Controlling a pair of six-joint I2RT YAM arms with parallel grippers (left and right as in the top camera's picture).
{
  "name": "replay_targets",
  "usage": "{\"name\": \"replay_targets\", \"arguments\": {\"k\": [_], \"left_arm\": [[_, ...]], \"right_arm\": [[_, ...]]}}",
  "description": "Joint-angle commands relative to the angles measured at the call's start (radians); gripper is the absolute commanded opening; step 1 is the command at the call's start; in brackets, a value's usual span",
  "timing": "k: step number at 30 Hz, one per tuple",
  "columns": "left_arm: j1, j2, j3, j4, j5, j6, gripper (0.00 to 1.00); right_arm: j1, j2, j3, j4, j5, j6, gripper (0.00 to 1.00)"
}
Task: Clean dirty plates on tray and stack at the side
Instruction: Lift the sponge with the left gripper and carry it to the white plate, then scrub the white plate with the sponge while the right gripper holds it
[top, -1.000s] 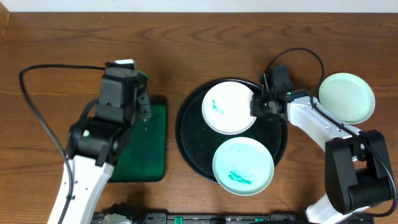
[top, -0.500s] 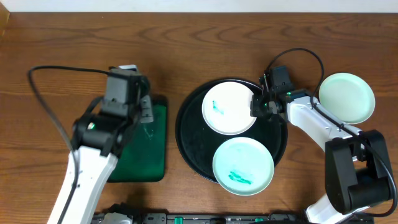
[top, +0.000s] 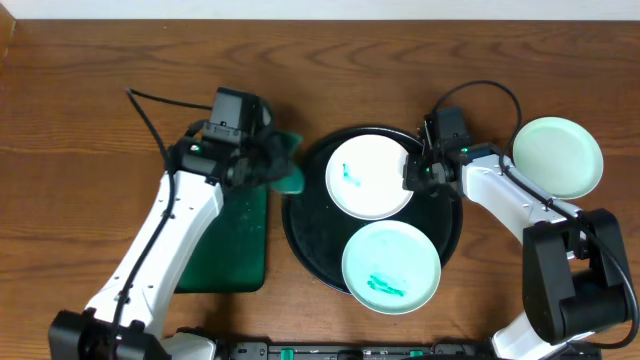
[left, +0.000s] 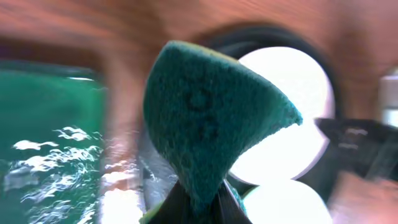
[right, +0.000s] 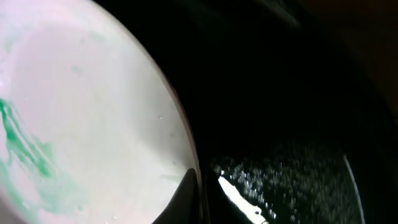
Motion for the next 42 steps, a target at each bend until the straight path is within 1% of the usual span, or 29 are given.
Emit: {"name": "replay_targets", "arguments": {"k": [1,7,10,14,16,19,21,25,26,27,33,35,37,39,42], "left_arm": [[-0.040,0.027,0.006,0.062,0.196,-0.094,0.07],[-0.132,0.127,0.006,0.178,0.231,-0.191,0.07],[-0.171,0.205,0.006,0.268,0.294,-0.231,0.07],[-0.203,0.314,0.006,0.432,0.402,-0.341,0.07],[-0.209,0.360,0.006,0.496,0.430,-0.395,0.07],[-0.209,0.411,0.006,0.528,0.436,-0.439,0.07],[-0.208,0.438,0.006,0.534,0.440,-0.443,0.07],[-0.208,0.477,0.006,0.537,0.440,-0.441,0.07],[-0.208,0.481,0.006,0.536,0.440,-0.441,0.07],[-0.208,0.484,0.006,0.538,0.439,-0.440,0.07],[-0.208,0.484,0.006,0.563,0.440,-0.441,0.07],[-0.208,0.484,0.006,0.563,0.440,-0.440,0.07],[-0.208,0.484,0.006,0.562,0.439,-0.431,0.07],[-0.208,0.484,0.006,0.562,0.438,-0.397,0.07],[-0.206,0.484,0.006,0.526,0.381,-0.373,0.07]], "right_arm": [[0.009,-0.005,0.012,-0.018,0.022,0.121,0.01],[0.011,-0.005,0.003,-0.025,0.022,0.139,0.01],[0.016,-0.005,-0.001,-0.034,0.022,0.139,0.01],[0.019,-0.005,-0.006,-0.043,0.023,0.139,0.01],[0.021,-0.005,-0.006,-0.047,0.023,0.139,0.01],[0.020,-0.005,-0.006,-0.051,0.021,0.136,0.01],[0.021,-0.005,-0.006,-0.041,0.004,0.095,0.02],[0.020,-0.005,-0.006,0.014,-0.121,-0.021,0.01],[0.020,-0.005,-0.006,0.027,-0.155,-0.023,0.02],[0.020,-0.005,-0.006,0.035,-0.179,-0.005,0.02],[0.018,-0.004,-0.008,-0.010,-0.181,0.281,0.01],[0.018,-0.004,-0.009,-0.019,-0.181,0.340,0.02],[0.019,-0.004,-0.017,-0.008,-0.189,0.365,0.02],[0.020,-0.004,-0.027,0.002,-0.188,0.371,0.01],[0.020,-0.004,-0.048,0.025,-0.186,0.343,0.02]]}}
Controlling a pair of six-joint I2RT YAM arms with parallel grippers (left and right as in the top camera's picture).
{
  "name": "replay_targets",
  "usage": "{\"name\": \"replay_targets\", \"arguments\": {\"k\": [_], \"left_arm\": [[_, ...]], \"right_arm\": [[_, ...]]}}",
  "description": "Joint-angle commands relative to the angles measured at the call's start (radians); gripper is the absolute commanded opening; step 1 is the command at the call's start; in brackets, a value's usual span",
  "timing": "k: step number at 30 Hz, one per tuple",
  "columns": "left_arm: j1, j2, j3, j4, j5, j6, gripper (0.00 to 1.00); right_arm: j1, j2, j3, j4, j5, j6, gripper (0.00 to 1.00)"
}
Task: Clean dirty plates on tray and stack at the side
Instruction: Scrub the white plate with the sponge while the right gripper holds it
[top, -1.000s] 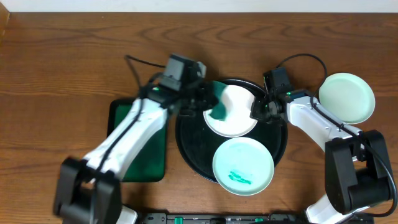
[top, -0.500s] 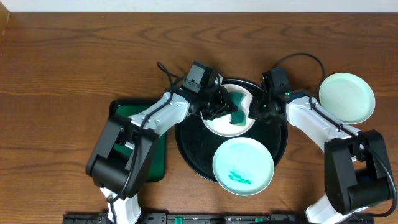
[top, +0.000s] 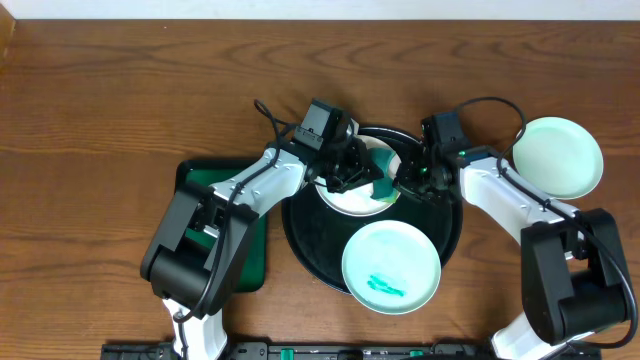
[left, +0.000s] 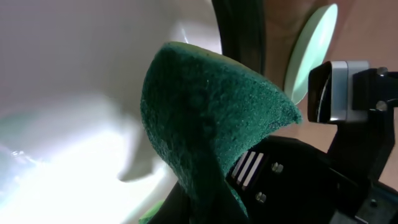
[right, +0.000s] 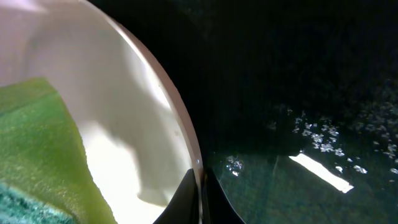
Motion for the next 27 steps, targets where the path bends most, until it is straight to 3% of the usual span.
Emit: {"name": "replay_targets", "arguments": {"k": [1,16,27], "left_arm": [[0.006,0.003,0.006,-0.027,-0.042,0.058,0.07],[0.034,0.160,0.006,-0.077,-0.134,0.205,0.07],[0.143,0.157,0.095,-0.509,-0.647,0.341,0.07]], "right_arm": [[0.009,-0.004,-0.030,0.014,-0.016,0.028,0.02],[0.010,-0.004,-0.055,0.023,-0.020,-0.070,0.02],[0.008,-0.004,-0.055,0.018,-0.021,-0.084,0.01]]}}
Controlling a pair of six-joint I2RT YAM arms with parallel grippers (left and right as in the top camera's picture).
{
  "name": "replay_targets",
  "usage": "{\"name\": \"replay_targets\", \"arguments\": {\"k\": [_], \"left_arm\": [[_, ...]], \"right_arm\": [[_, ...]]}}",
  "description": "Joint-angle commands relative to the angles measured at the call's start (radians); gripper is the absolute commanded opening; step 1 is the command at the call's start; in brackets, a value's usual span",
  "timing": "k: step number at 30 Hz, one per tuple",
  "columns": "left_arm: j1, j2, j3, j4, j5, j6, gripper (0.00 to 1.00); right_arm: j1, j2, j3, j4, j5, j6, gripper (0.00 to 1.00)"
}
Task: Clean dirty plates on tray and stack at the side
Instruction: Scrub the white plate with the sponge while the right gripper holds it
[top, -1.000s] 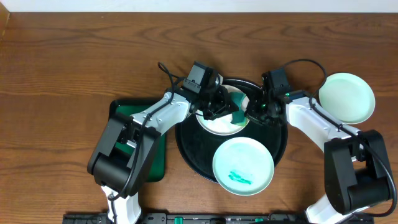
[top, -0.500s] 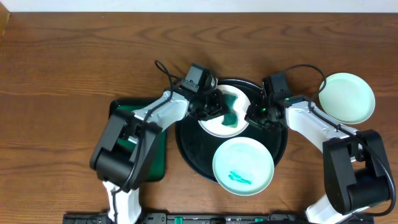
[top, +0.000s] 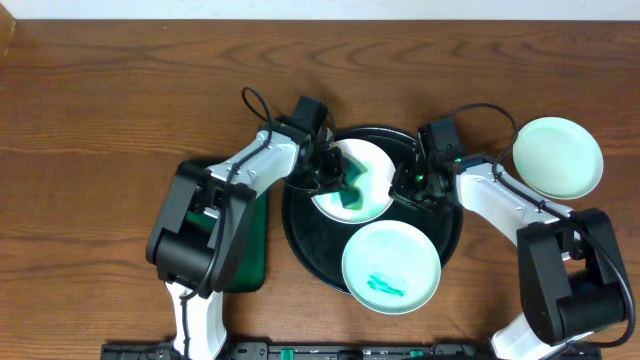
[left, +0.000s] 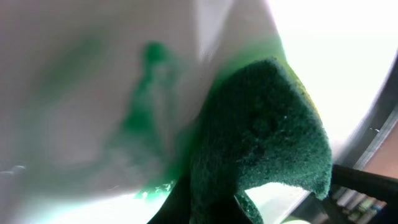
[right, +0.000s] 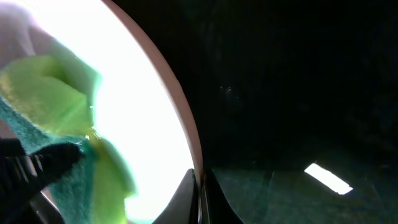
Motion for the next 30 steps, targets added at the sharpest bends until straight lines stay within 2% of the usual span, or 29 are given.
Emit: {"name": "replay_targets", "arguments": {"k": [1,12,17,19,22,25,27,30], "left_arm": [[0.059,0.063,-0.020,-0.096,-0.452,0.073,0.07],[0.003,0.063,0.066,-0.221,-0.808,0.053,0.07],[-0.055,0.063,0.097,-0.293,-0.941,-0.063,0.07],[-0.084,0.063,0.100,-0.298,-0.952,-0.074,0.07],[-0.122,0.063,0.106,-0.288,-0.808,-0.006,0.07],[-0.152,0.063,0.106,-0.245,-0.531,0.035,0.08],[-0.167,0.063,0.107,-0.194,-0.353,0.042,0.07],[-0.180,0.063,0.106,-0.116,-0.167,0.018,0.07]], "right_arm": [[-0.007,-0.004,-0.013,-0.012,0.028,-0.022,0.02],[-0.007,-0.004,-0.013,-0.014,0.034,-0.022,0.02],[-0.008,-0.004,-0.013,-0.017,0.036,-0.019,0.02],[-0.008,-0.004,-0.013,-0.017,0.035,-0.018,0.02],[-0.008,-0.004,-0.013,-0.017,0.035,-0.019,0.01],[-0.008,-0.004,-0.013,-0.017,0.039,-0.019,0.02],[-0.009,-0.004,-0.013,-0.017,0.039,-0.019,0.02],[-0.010,-0.004,-0.013,-0.017,0.039,-0.019,0.01]]}}
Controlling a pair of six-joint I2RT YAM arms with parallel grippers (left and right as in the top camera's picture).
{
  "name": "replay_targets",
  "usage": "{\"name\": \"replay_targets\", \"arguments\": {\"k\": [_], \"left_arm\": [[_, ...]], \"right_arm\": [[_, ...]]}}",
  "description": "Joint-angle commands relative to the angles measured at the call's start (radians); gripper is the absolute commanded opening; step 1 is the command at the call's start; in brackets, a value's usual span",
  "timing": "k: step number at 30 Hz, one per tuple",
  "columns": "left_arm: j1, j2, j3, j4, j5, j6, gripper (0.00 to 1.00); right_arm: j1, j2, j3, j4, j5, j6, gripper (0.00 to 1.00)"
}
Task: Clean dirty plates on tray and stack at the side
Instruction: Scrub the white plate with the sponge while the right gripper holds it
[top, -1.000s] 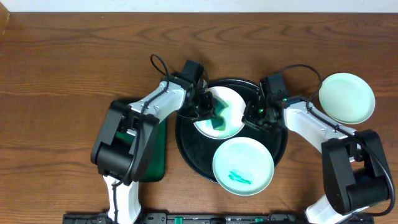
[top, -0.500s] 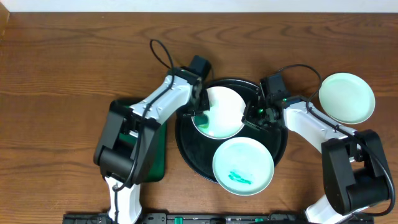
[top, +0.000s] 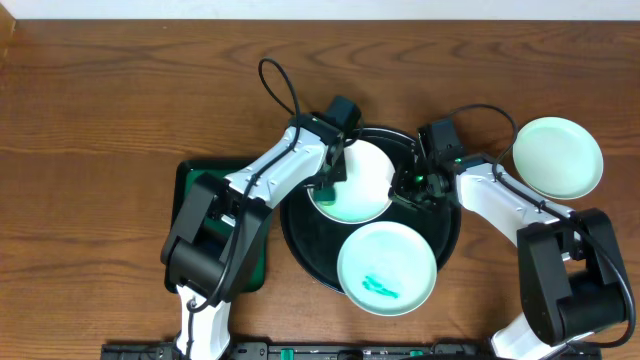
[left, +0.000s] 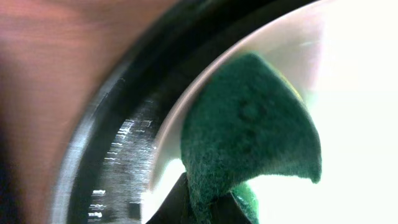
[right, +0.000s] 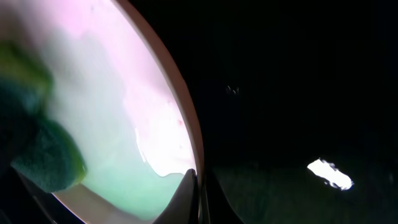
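On the round black tray (top: 440, 240) a white plate (top: 365, 180) stands tilted at the back. My right gripper (right: 199, 180) is shut on the plate's right rim (right: 177, 93). My left gripper (left: 208, 202) is shut on a dark green sponge (left: 249, 155), pressed against the plate's left part by its rim. A pale green smear covers the plate's lower part (top: 345, 210). A second plate (top: 387, 267), mint with a green stain, lies at the tray's front. A clean mint plate (top: 558, 157) lies on the table to the right.
A green mat (top: 190, 180) lies on the wooden table left of the tray, mostly covered by my left arm. The right arm reaches across the tray's right side.
The sponge has moved from the plate's lower middle to its upper left near the rim. The green stain is now spread as a pale smear. The right gripper still holds the rim.
My left gripper first held the sponge over the table left of the tray, while the right gripper gripped the stained white plate's rim. Then the sponge was on the plate's right part, then at its middle, and now at its left edge, with the stain smeared.
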Motion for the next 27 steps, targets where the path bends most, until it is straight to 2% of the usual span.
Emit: {"name": "replay_targets", "arguments": {"k": [1,5,12,19,23,27], "left_arm": [[-0.042,0.062,-0.026,0.078,0.385,-0.016,0.07],[-0.042,0.064,-0.026,0.161,0.500,-0.074,0.07],[-0.042,0.064,-0.026,0.233,0.596,-0.121,0.07],[-0.041,0.146,-0.026,0.323,0.595,-0.187,0.07],[-0.002,0.229,-0.026,0.338,0.574,-0.180,0.07],[0.080,0.236,-0.026,0.312,0.502,-0.134,0.07]], "right_arm": [[-0.009,-0.004,-0.013,-0.002,0.059,-0.017,0.02],[-0.009,-0.004,-0.013,-0.005,0.059,-0.018,0.01],[-0.013,-0.004,-0.013,-0.005,0.067,-0.019,0.01],[-0.013,-0.004,-0.013,-0.008,0.066,-0.019,0.02],[-0.013,-0.004,-0.013,-0.028,0.067,-0.019,0.02],[-0.013,-0.004,-0.013,-0.040,0.067,-0.020,0.02]]}}
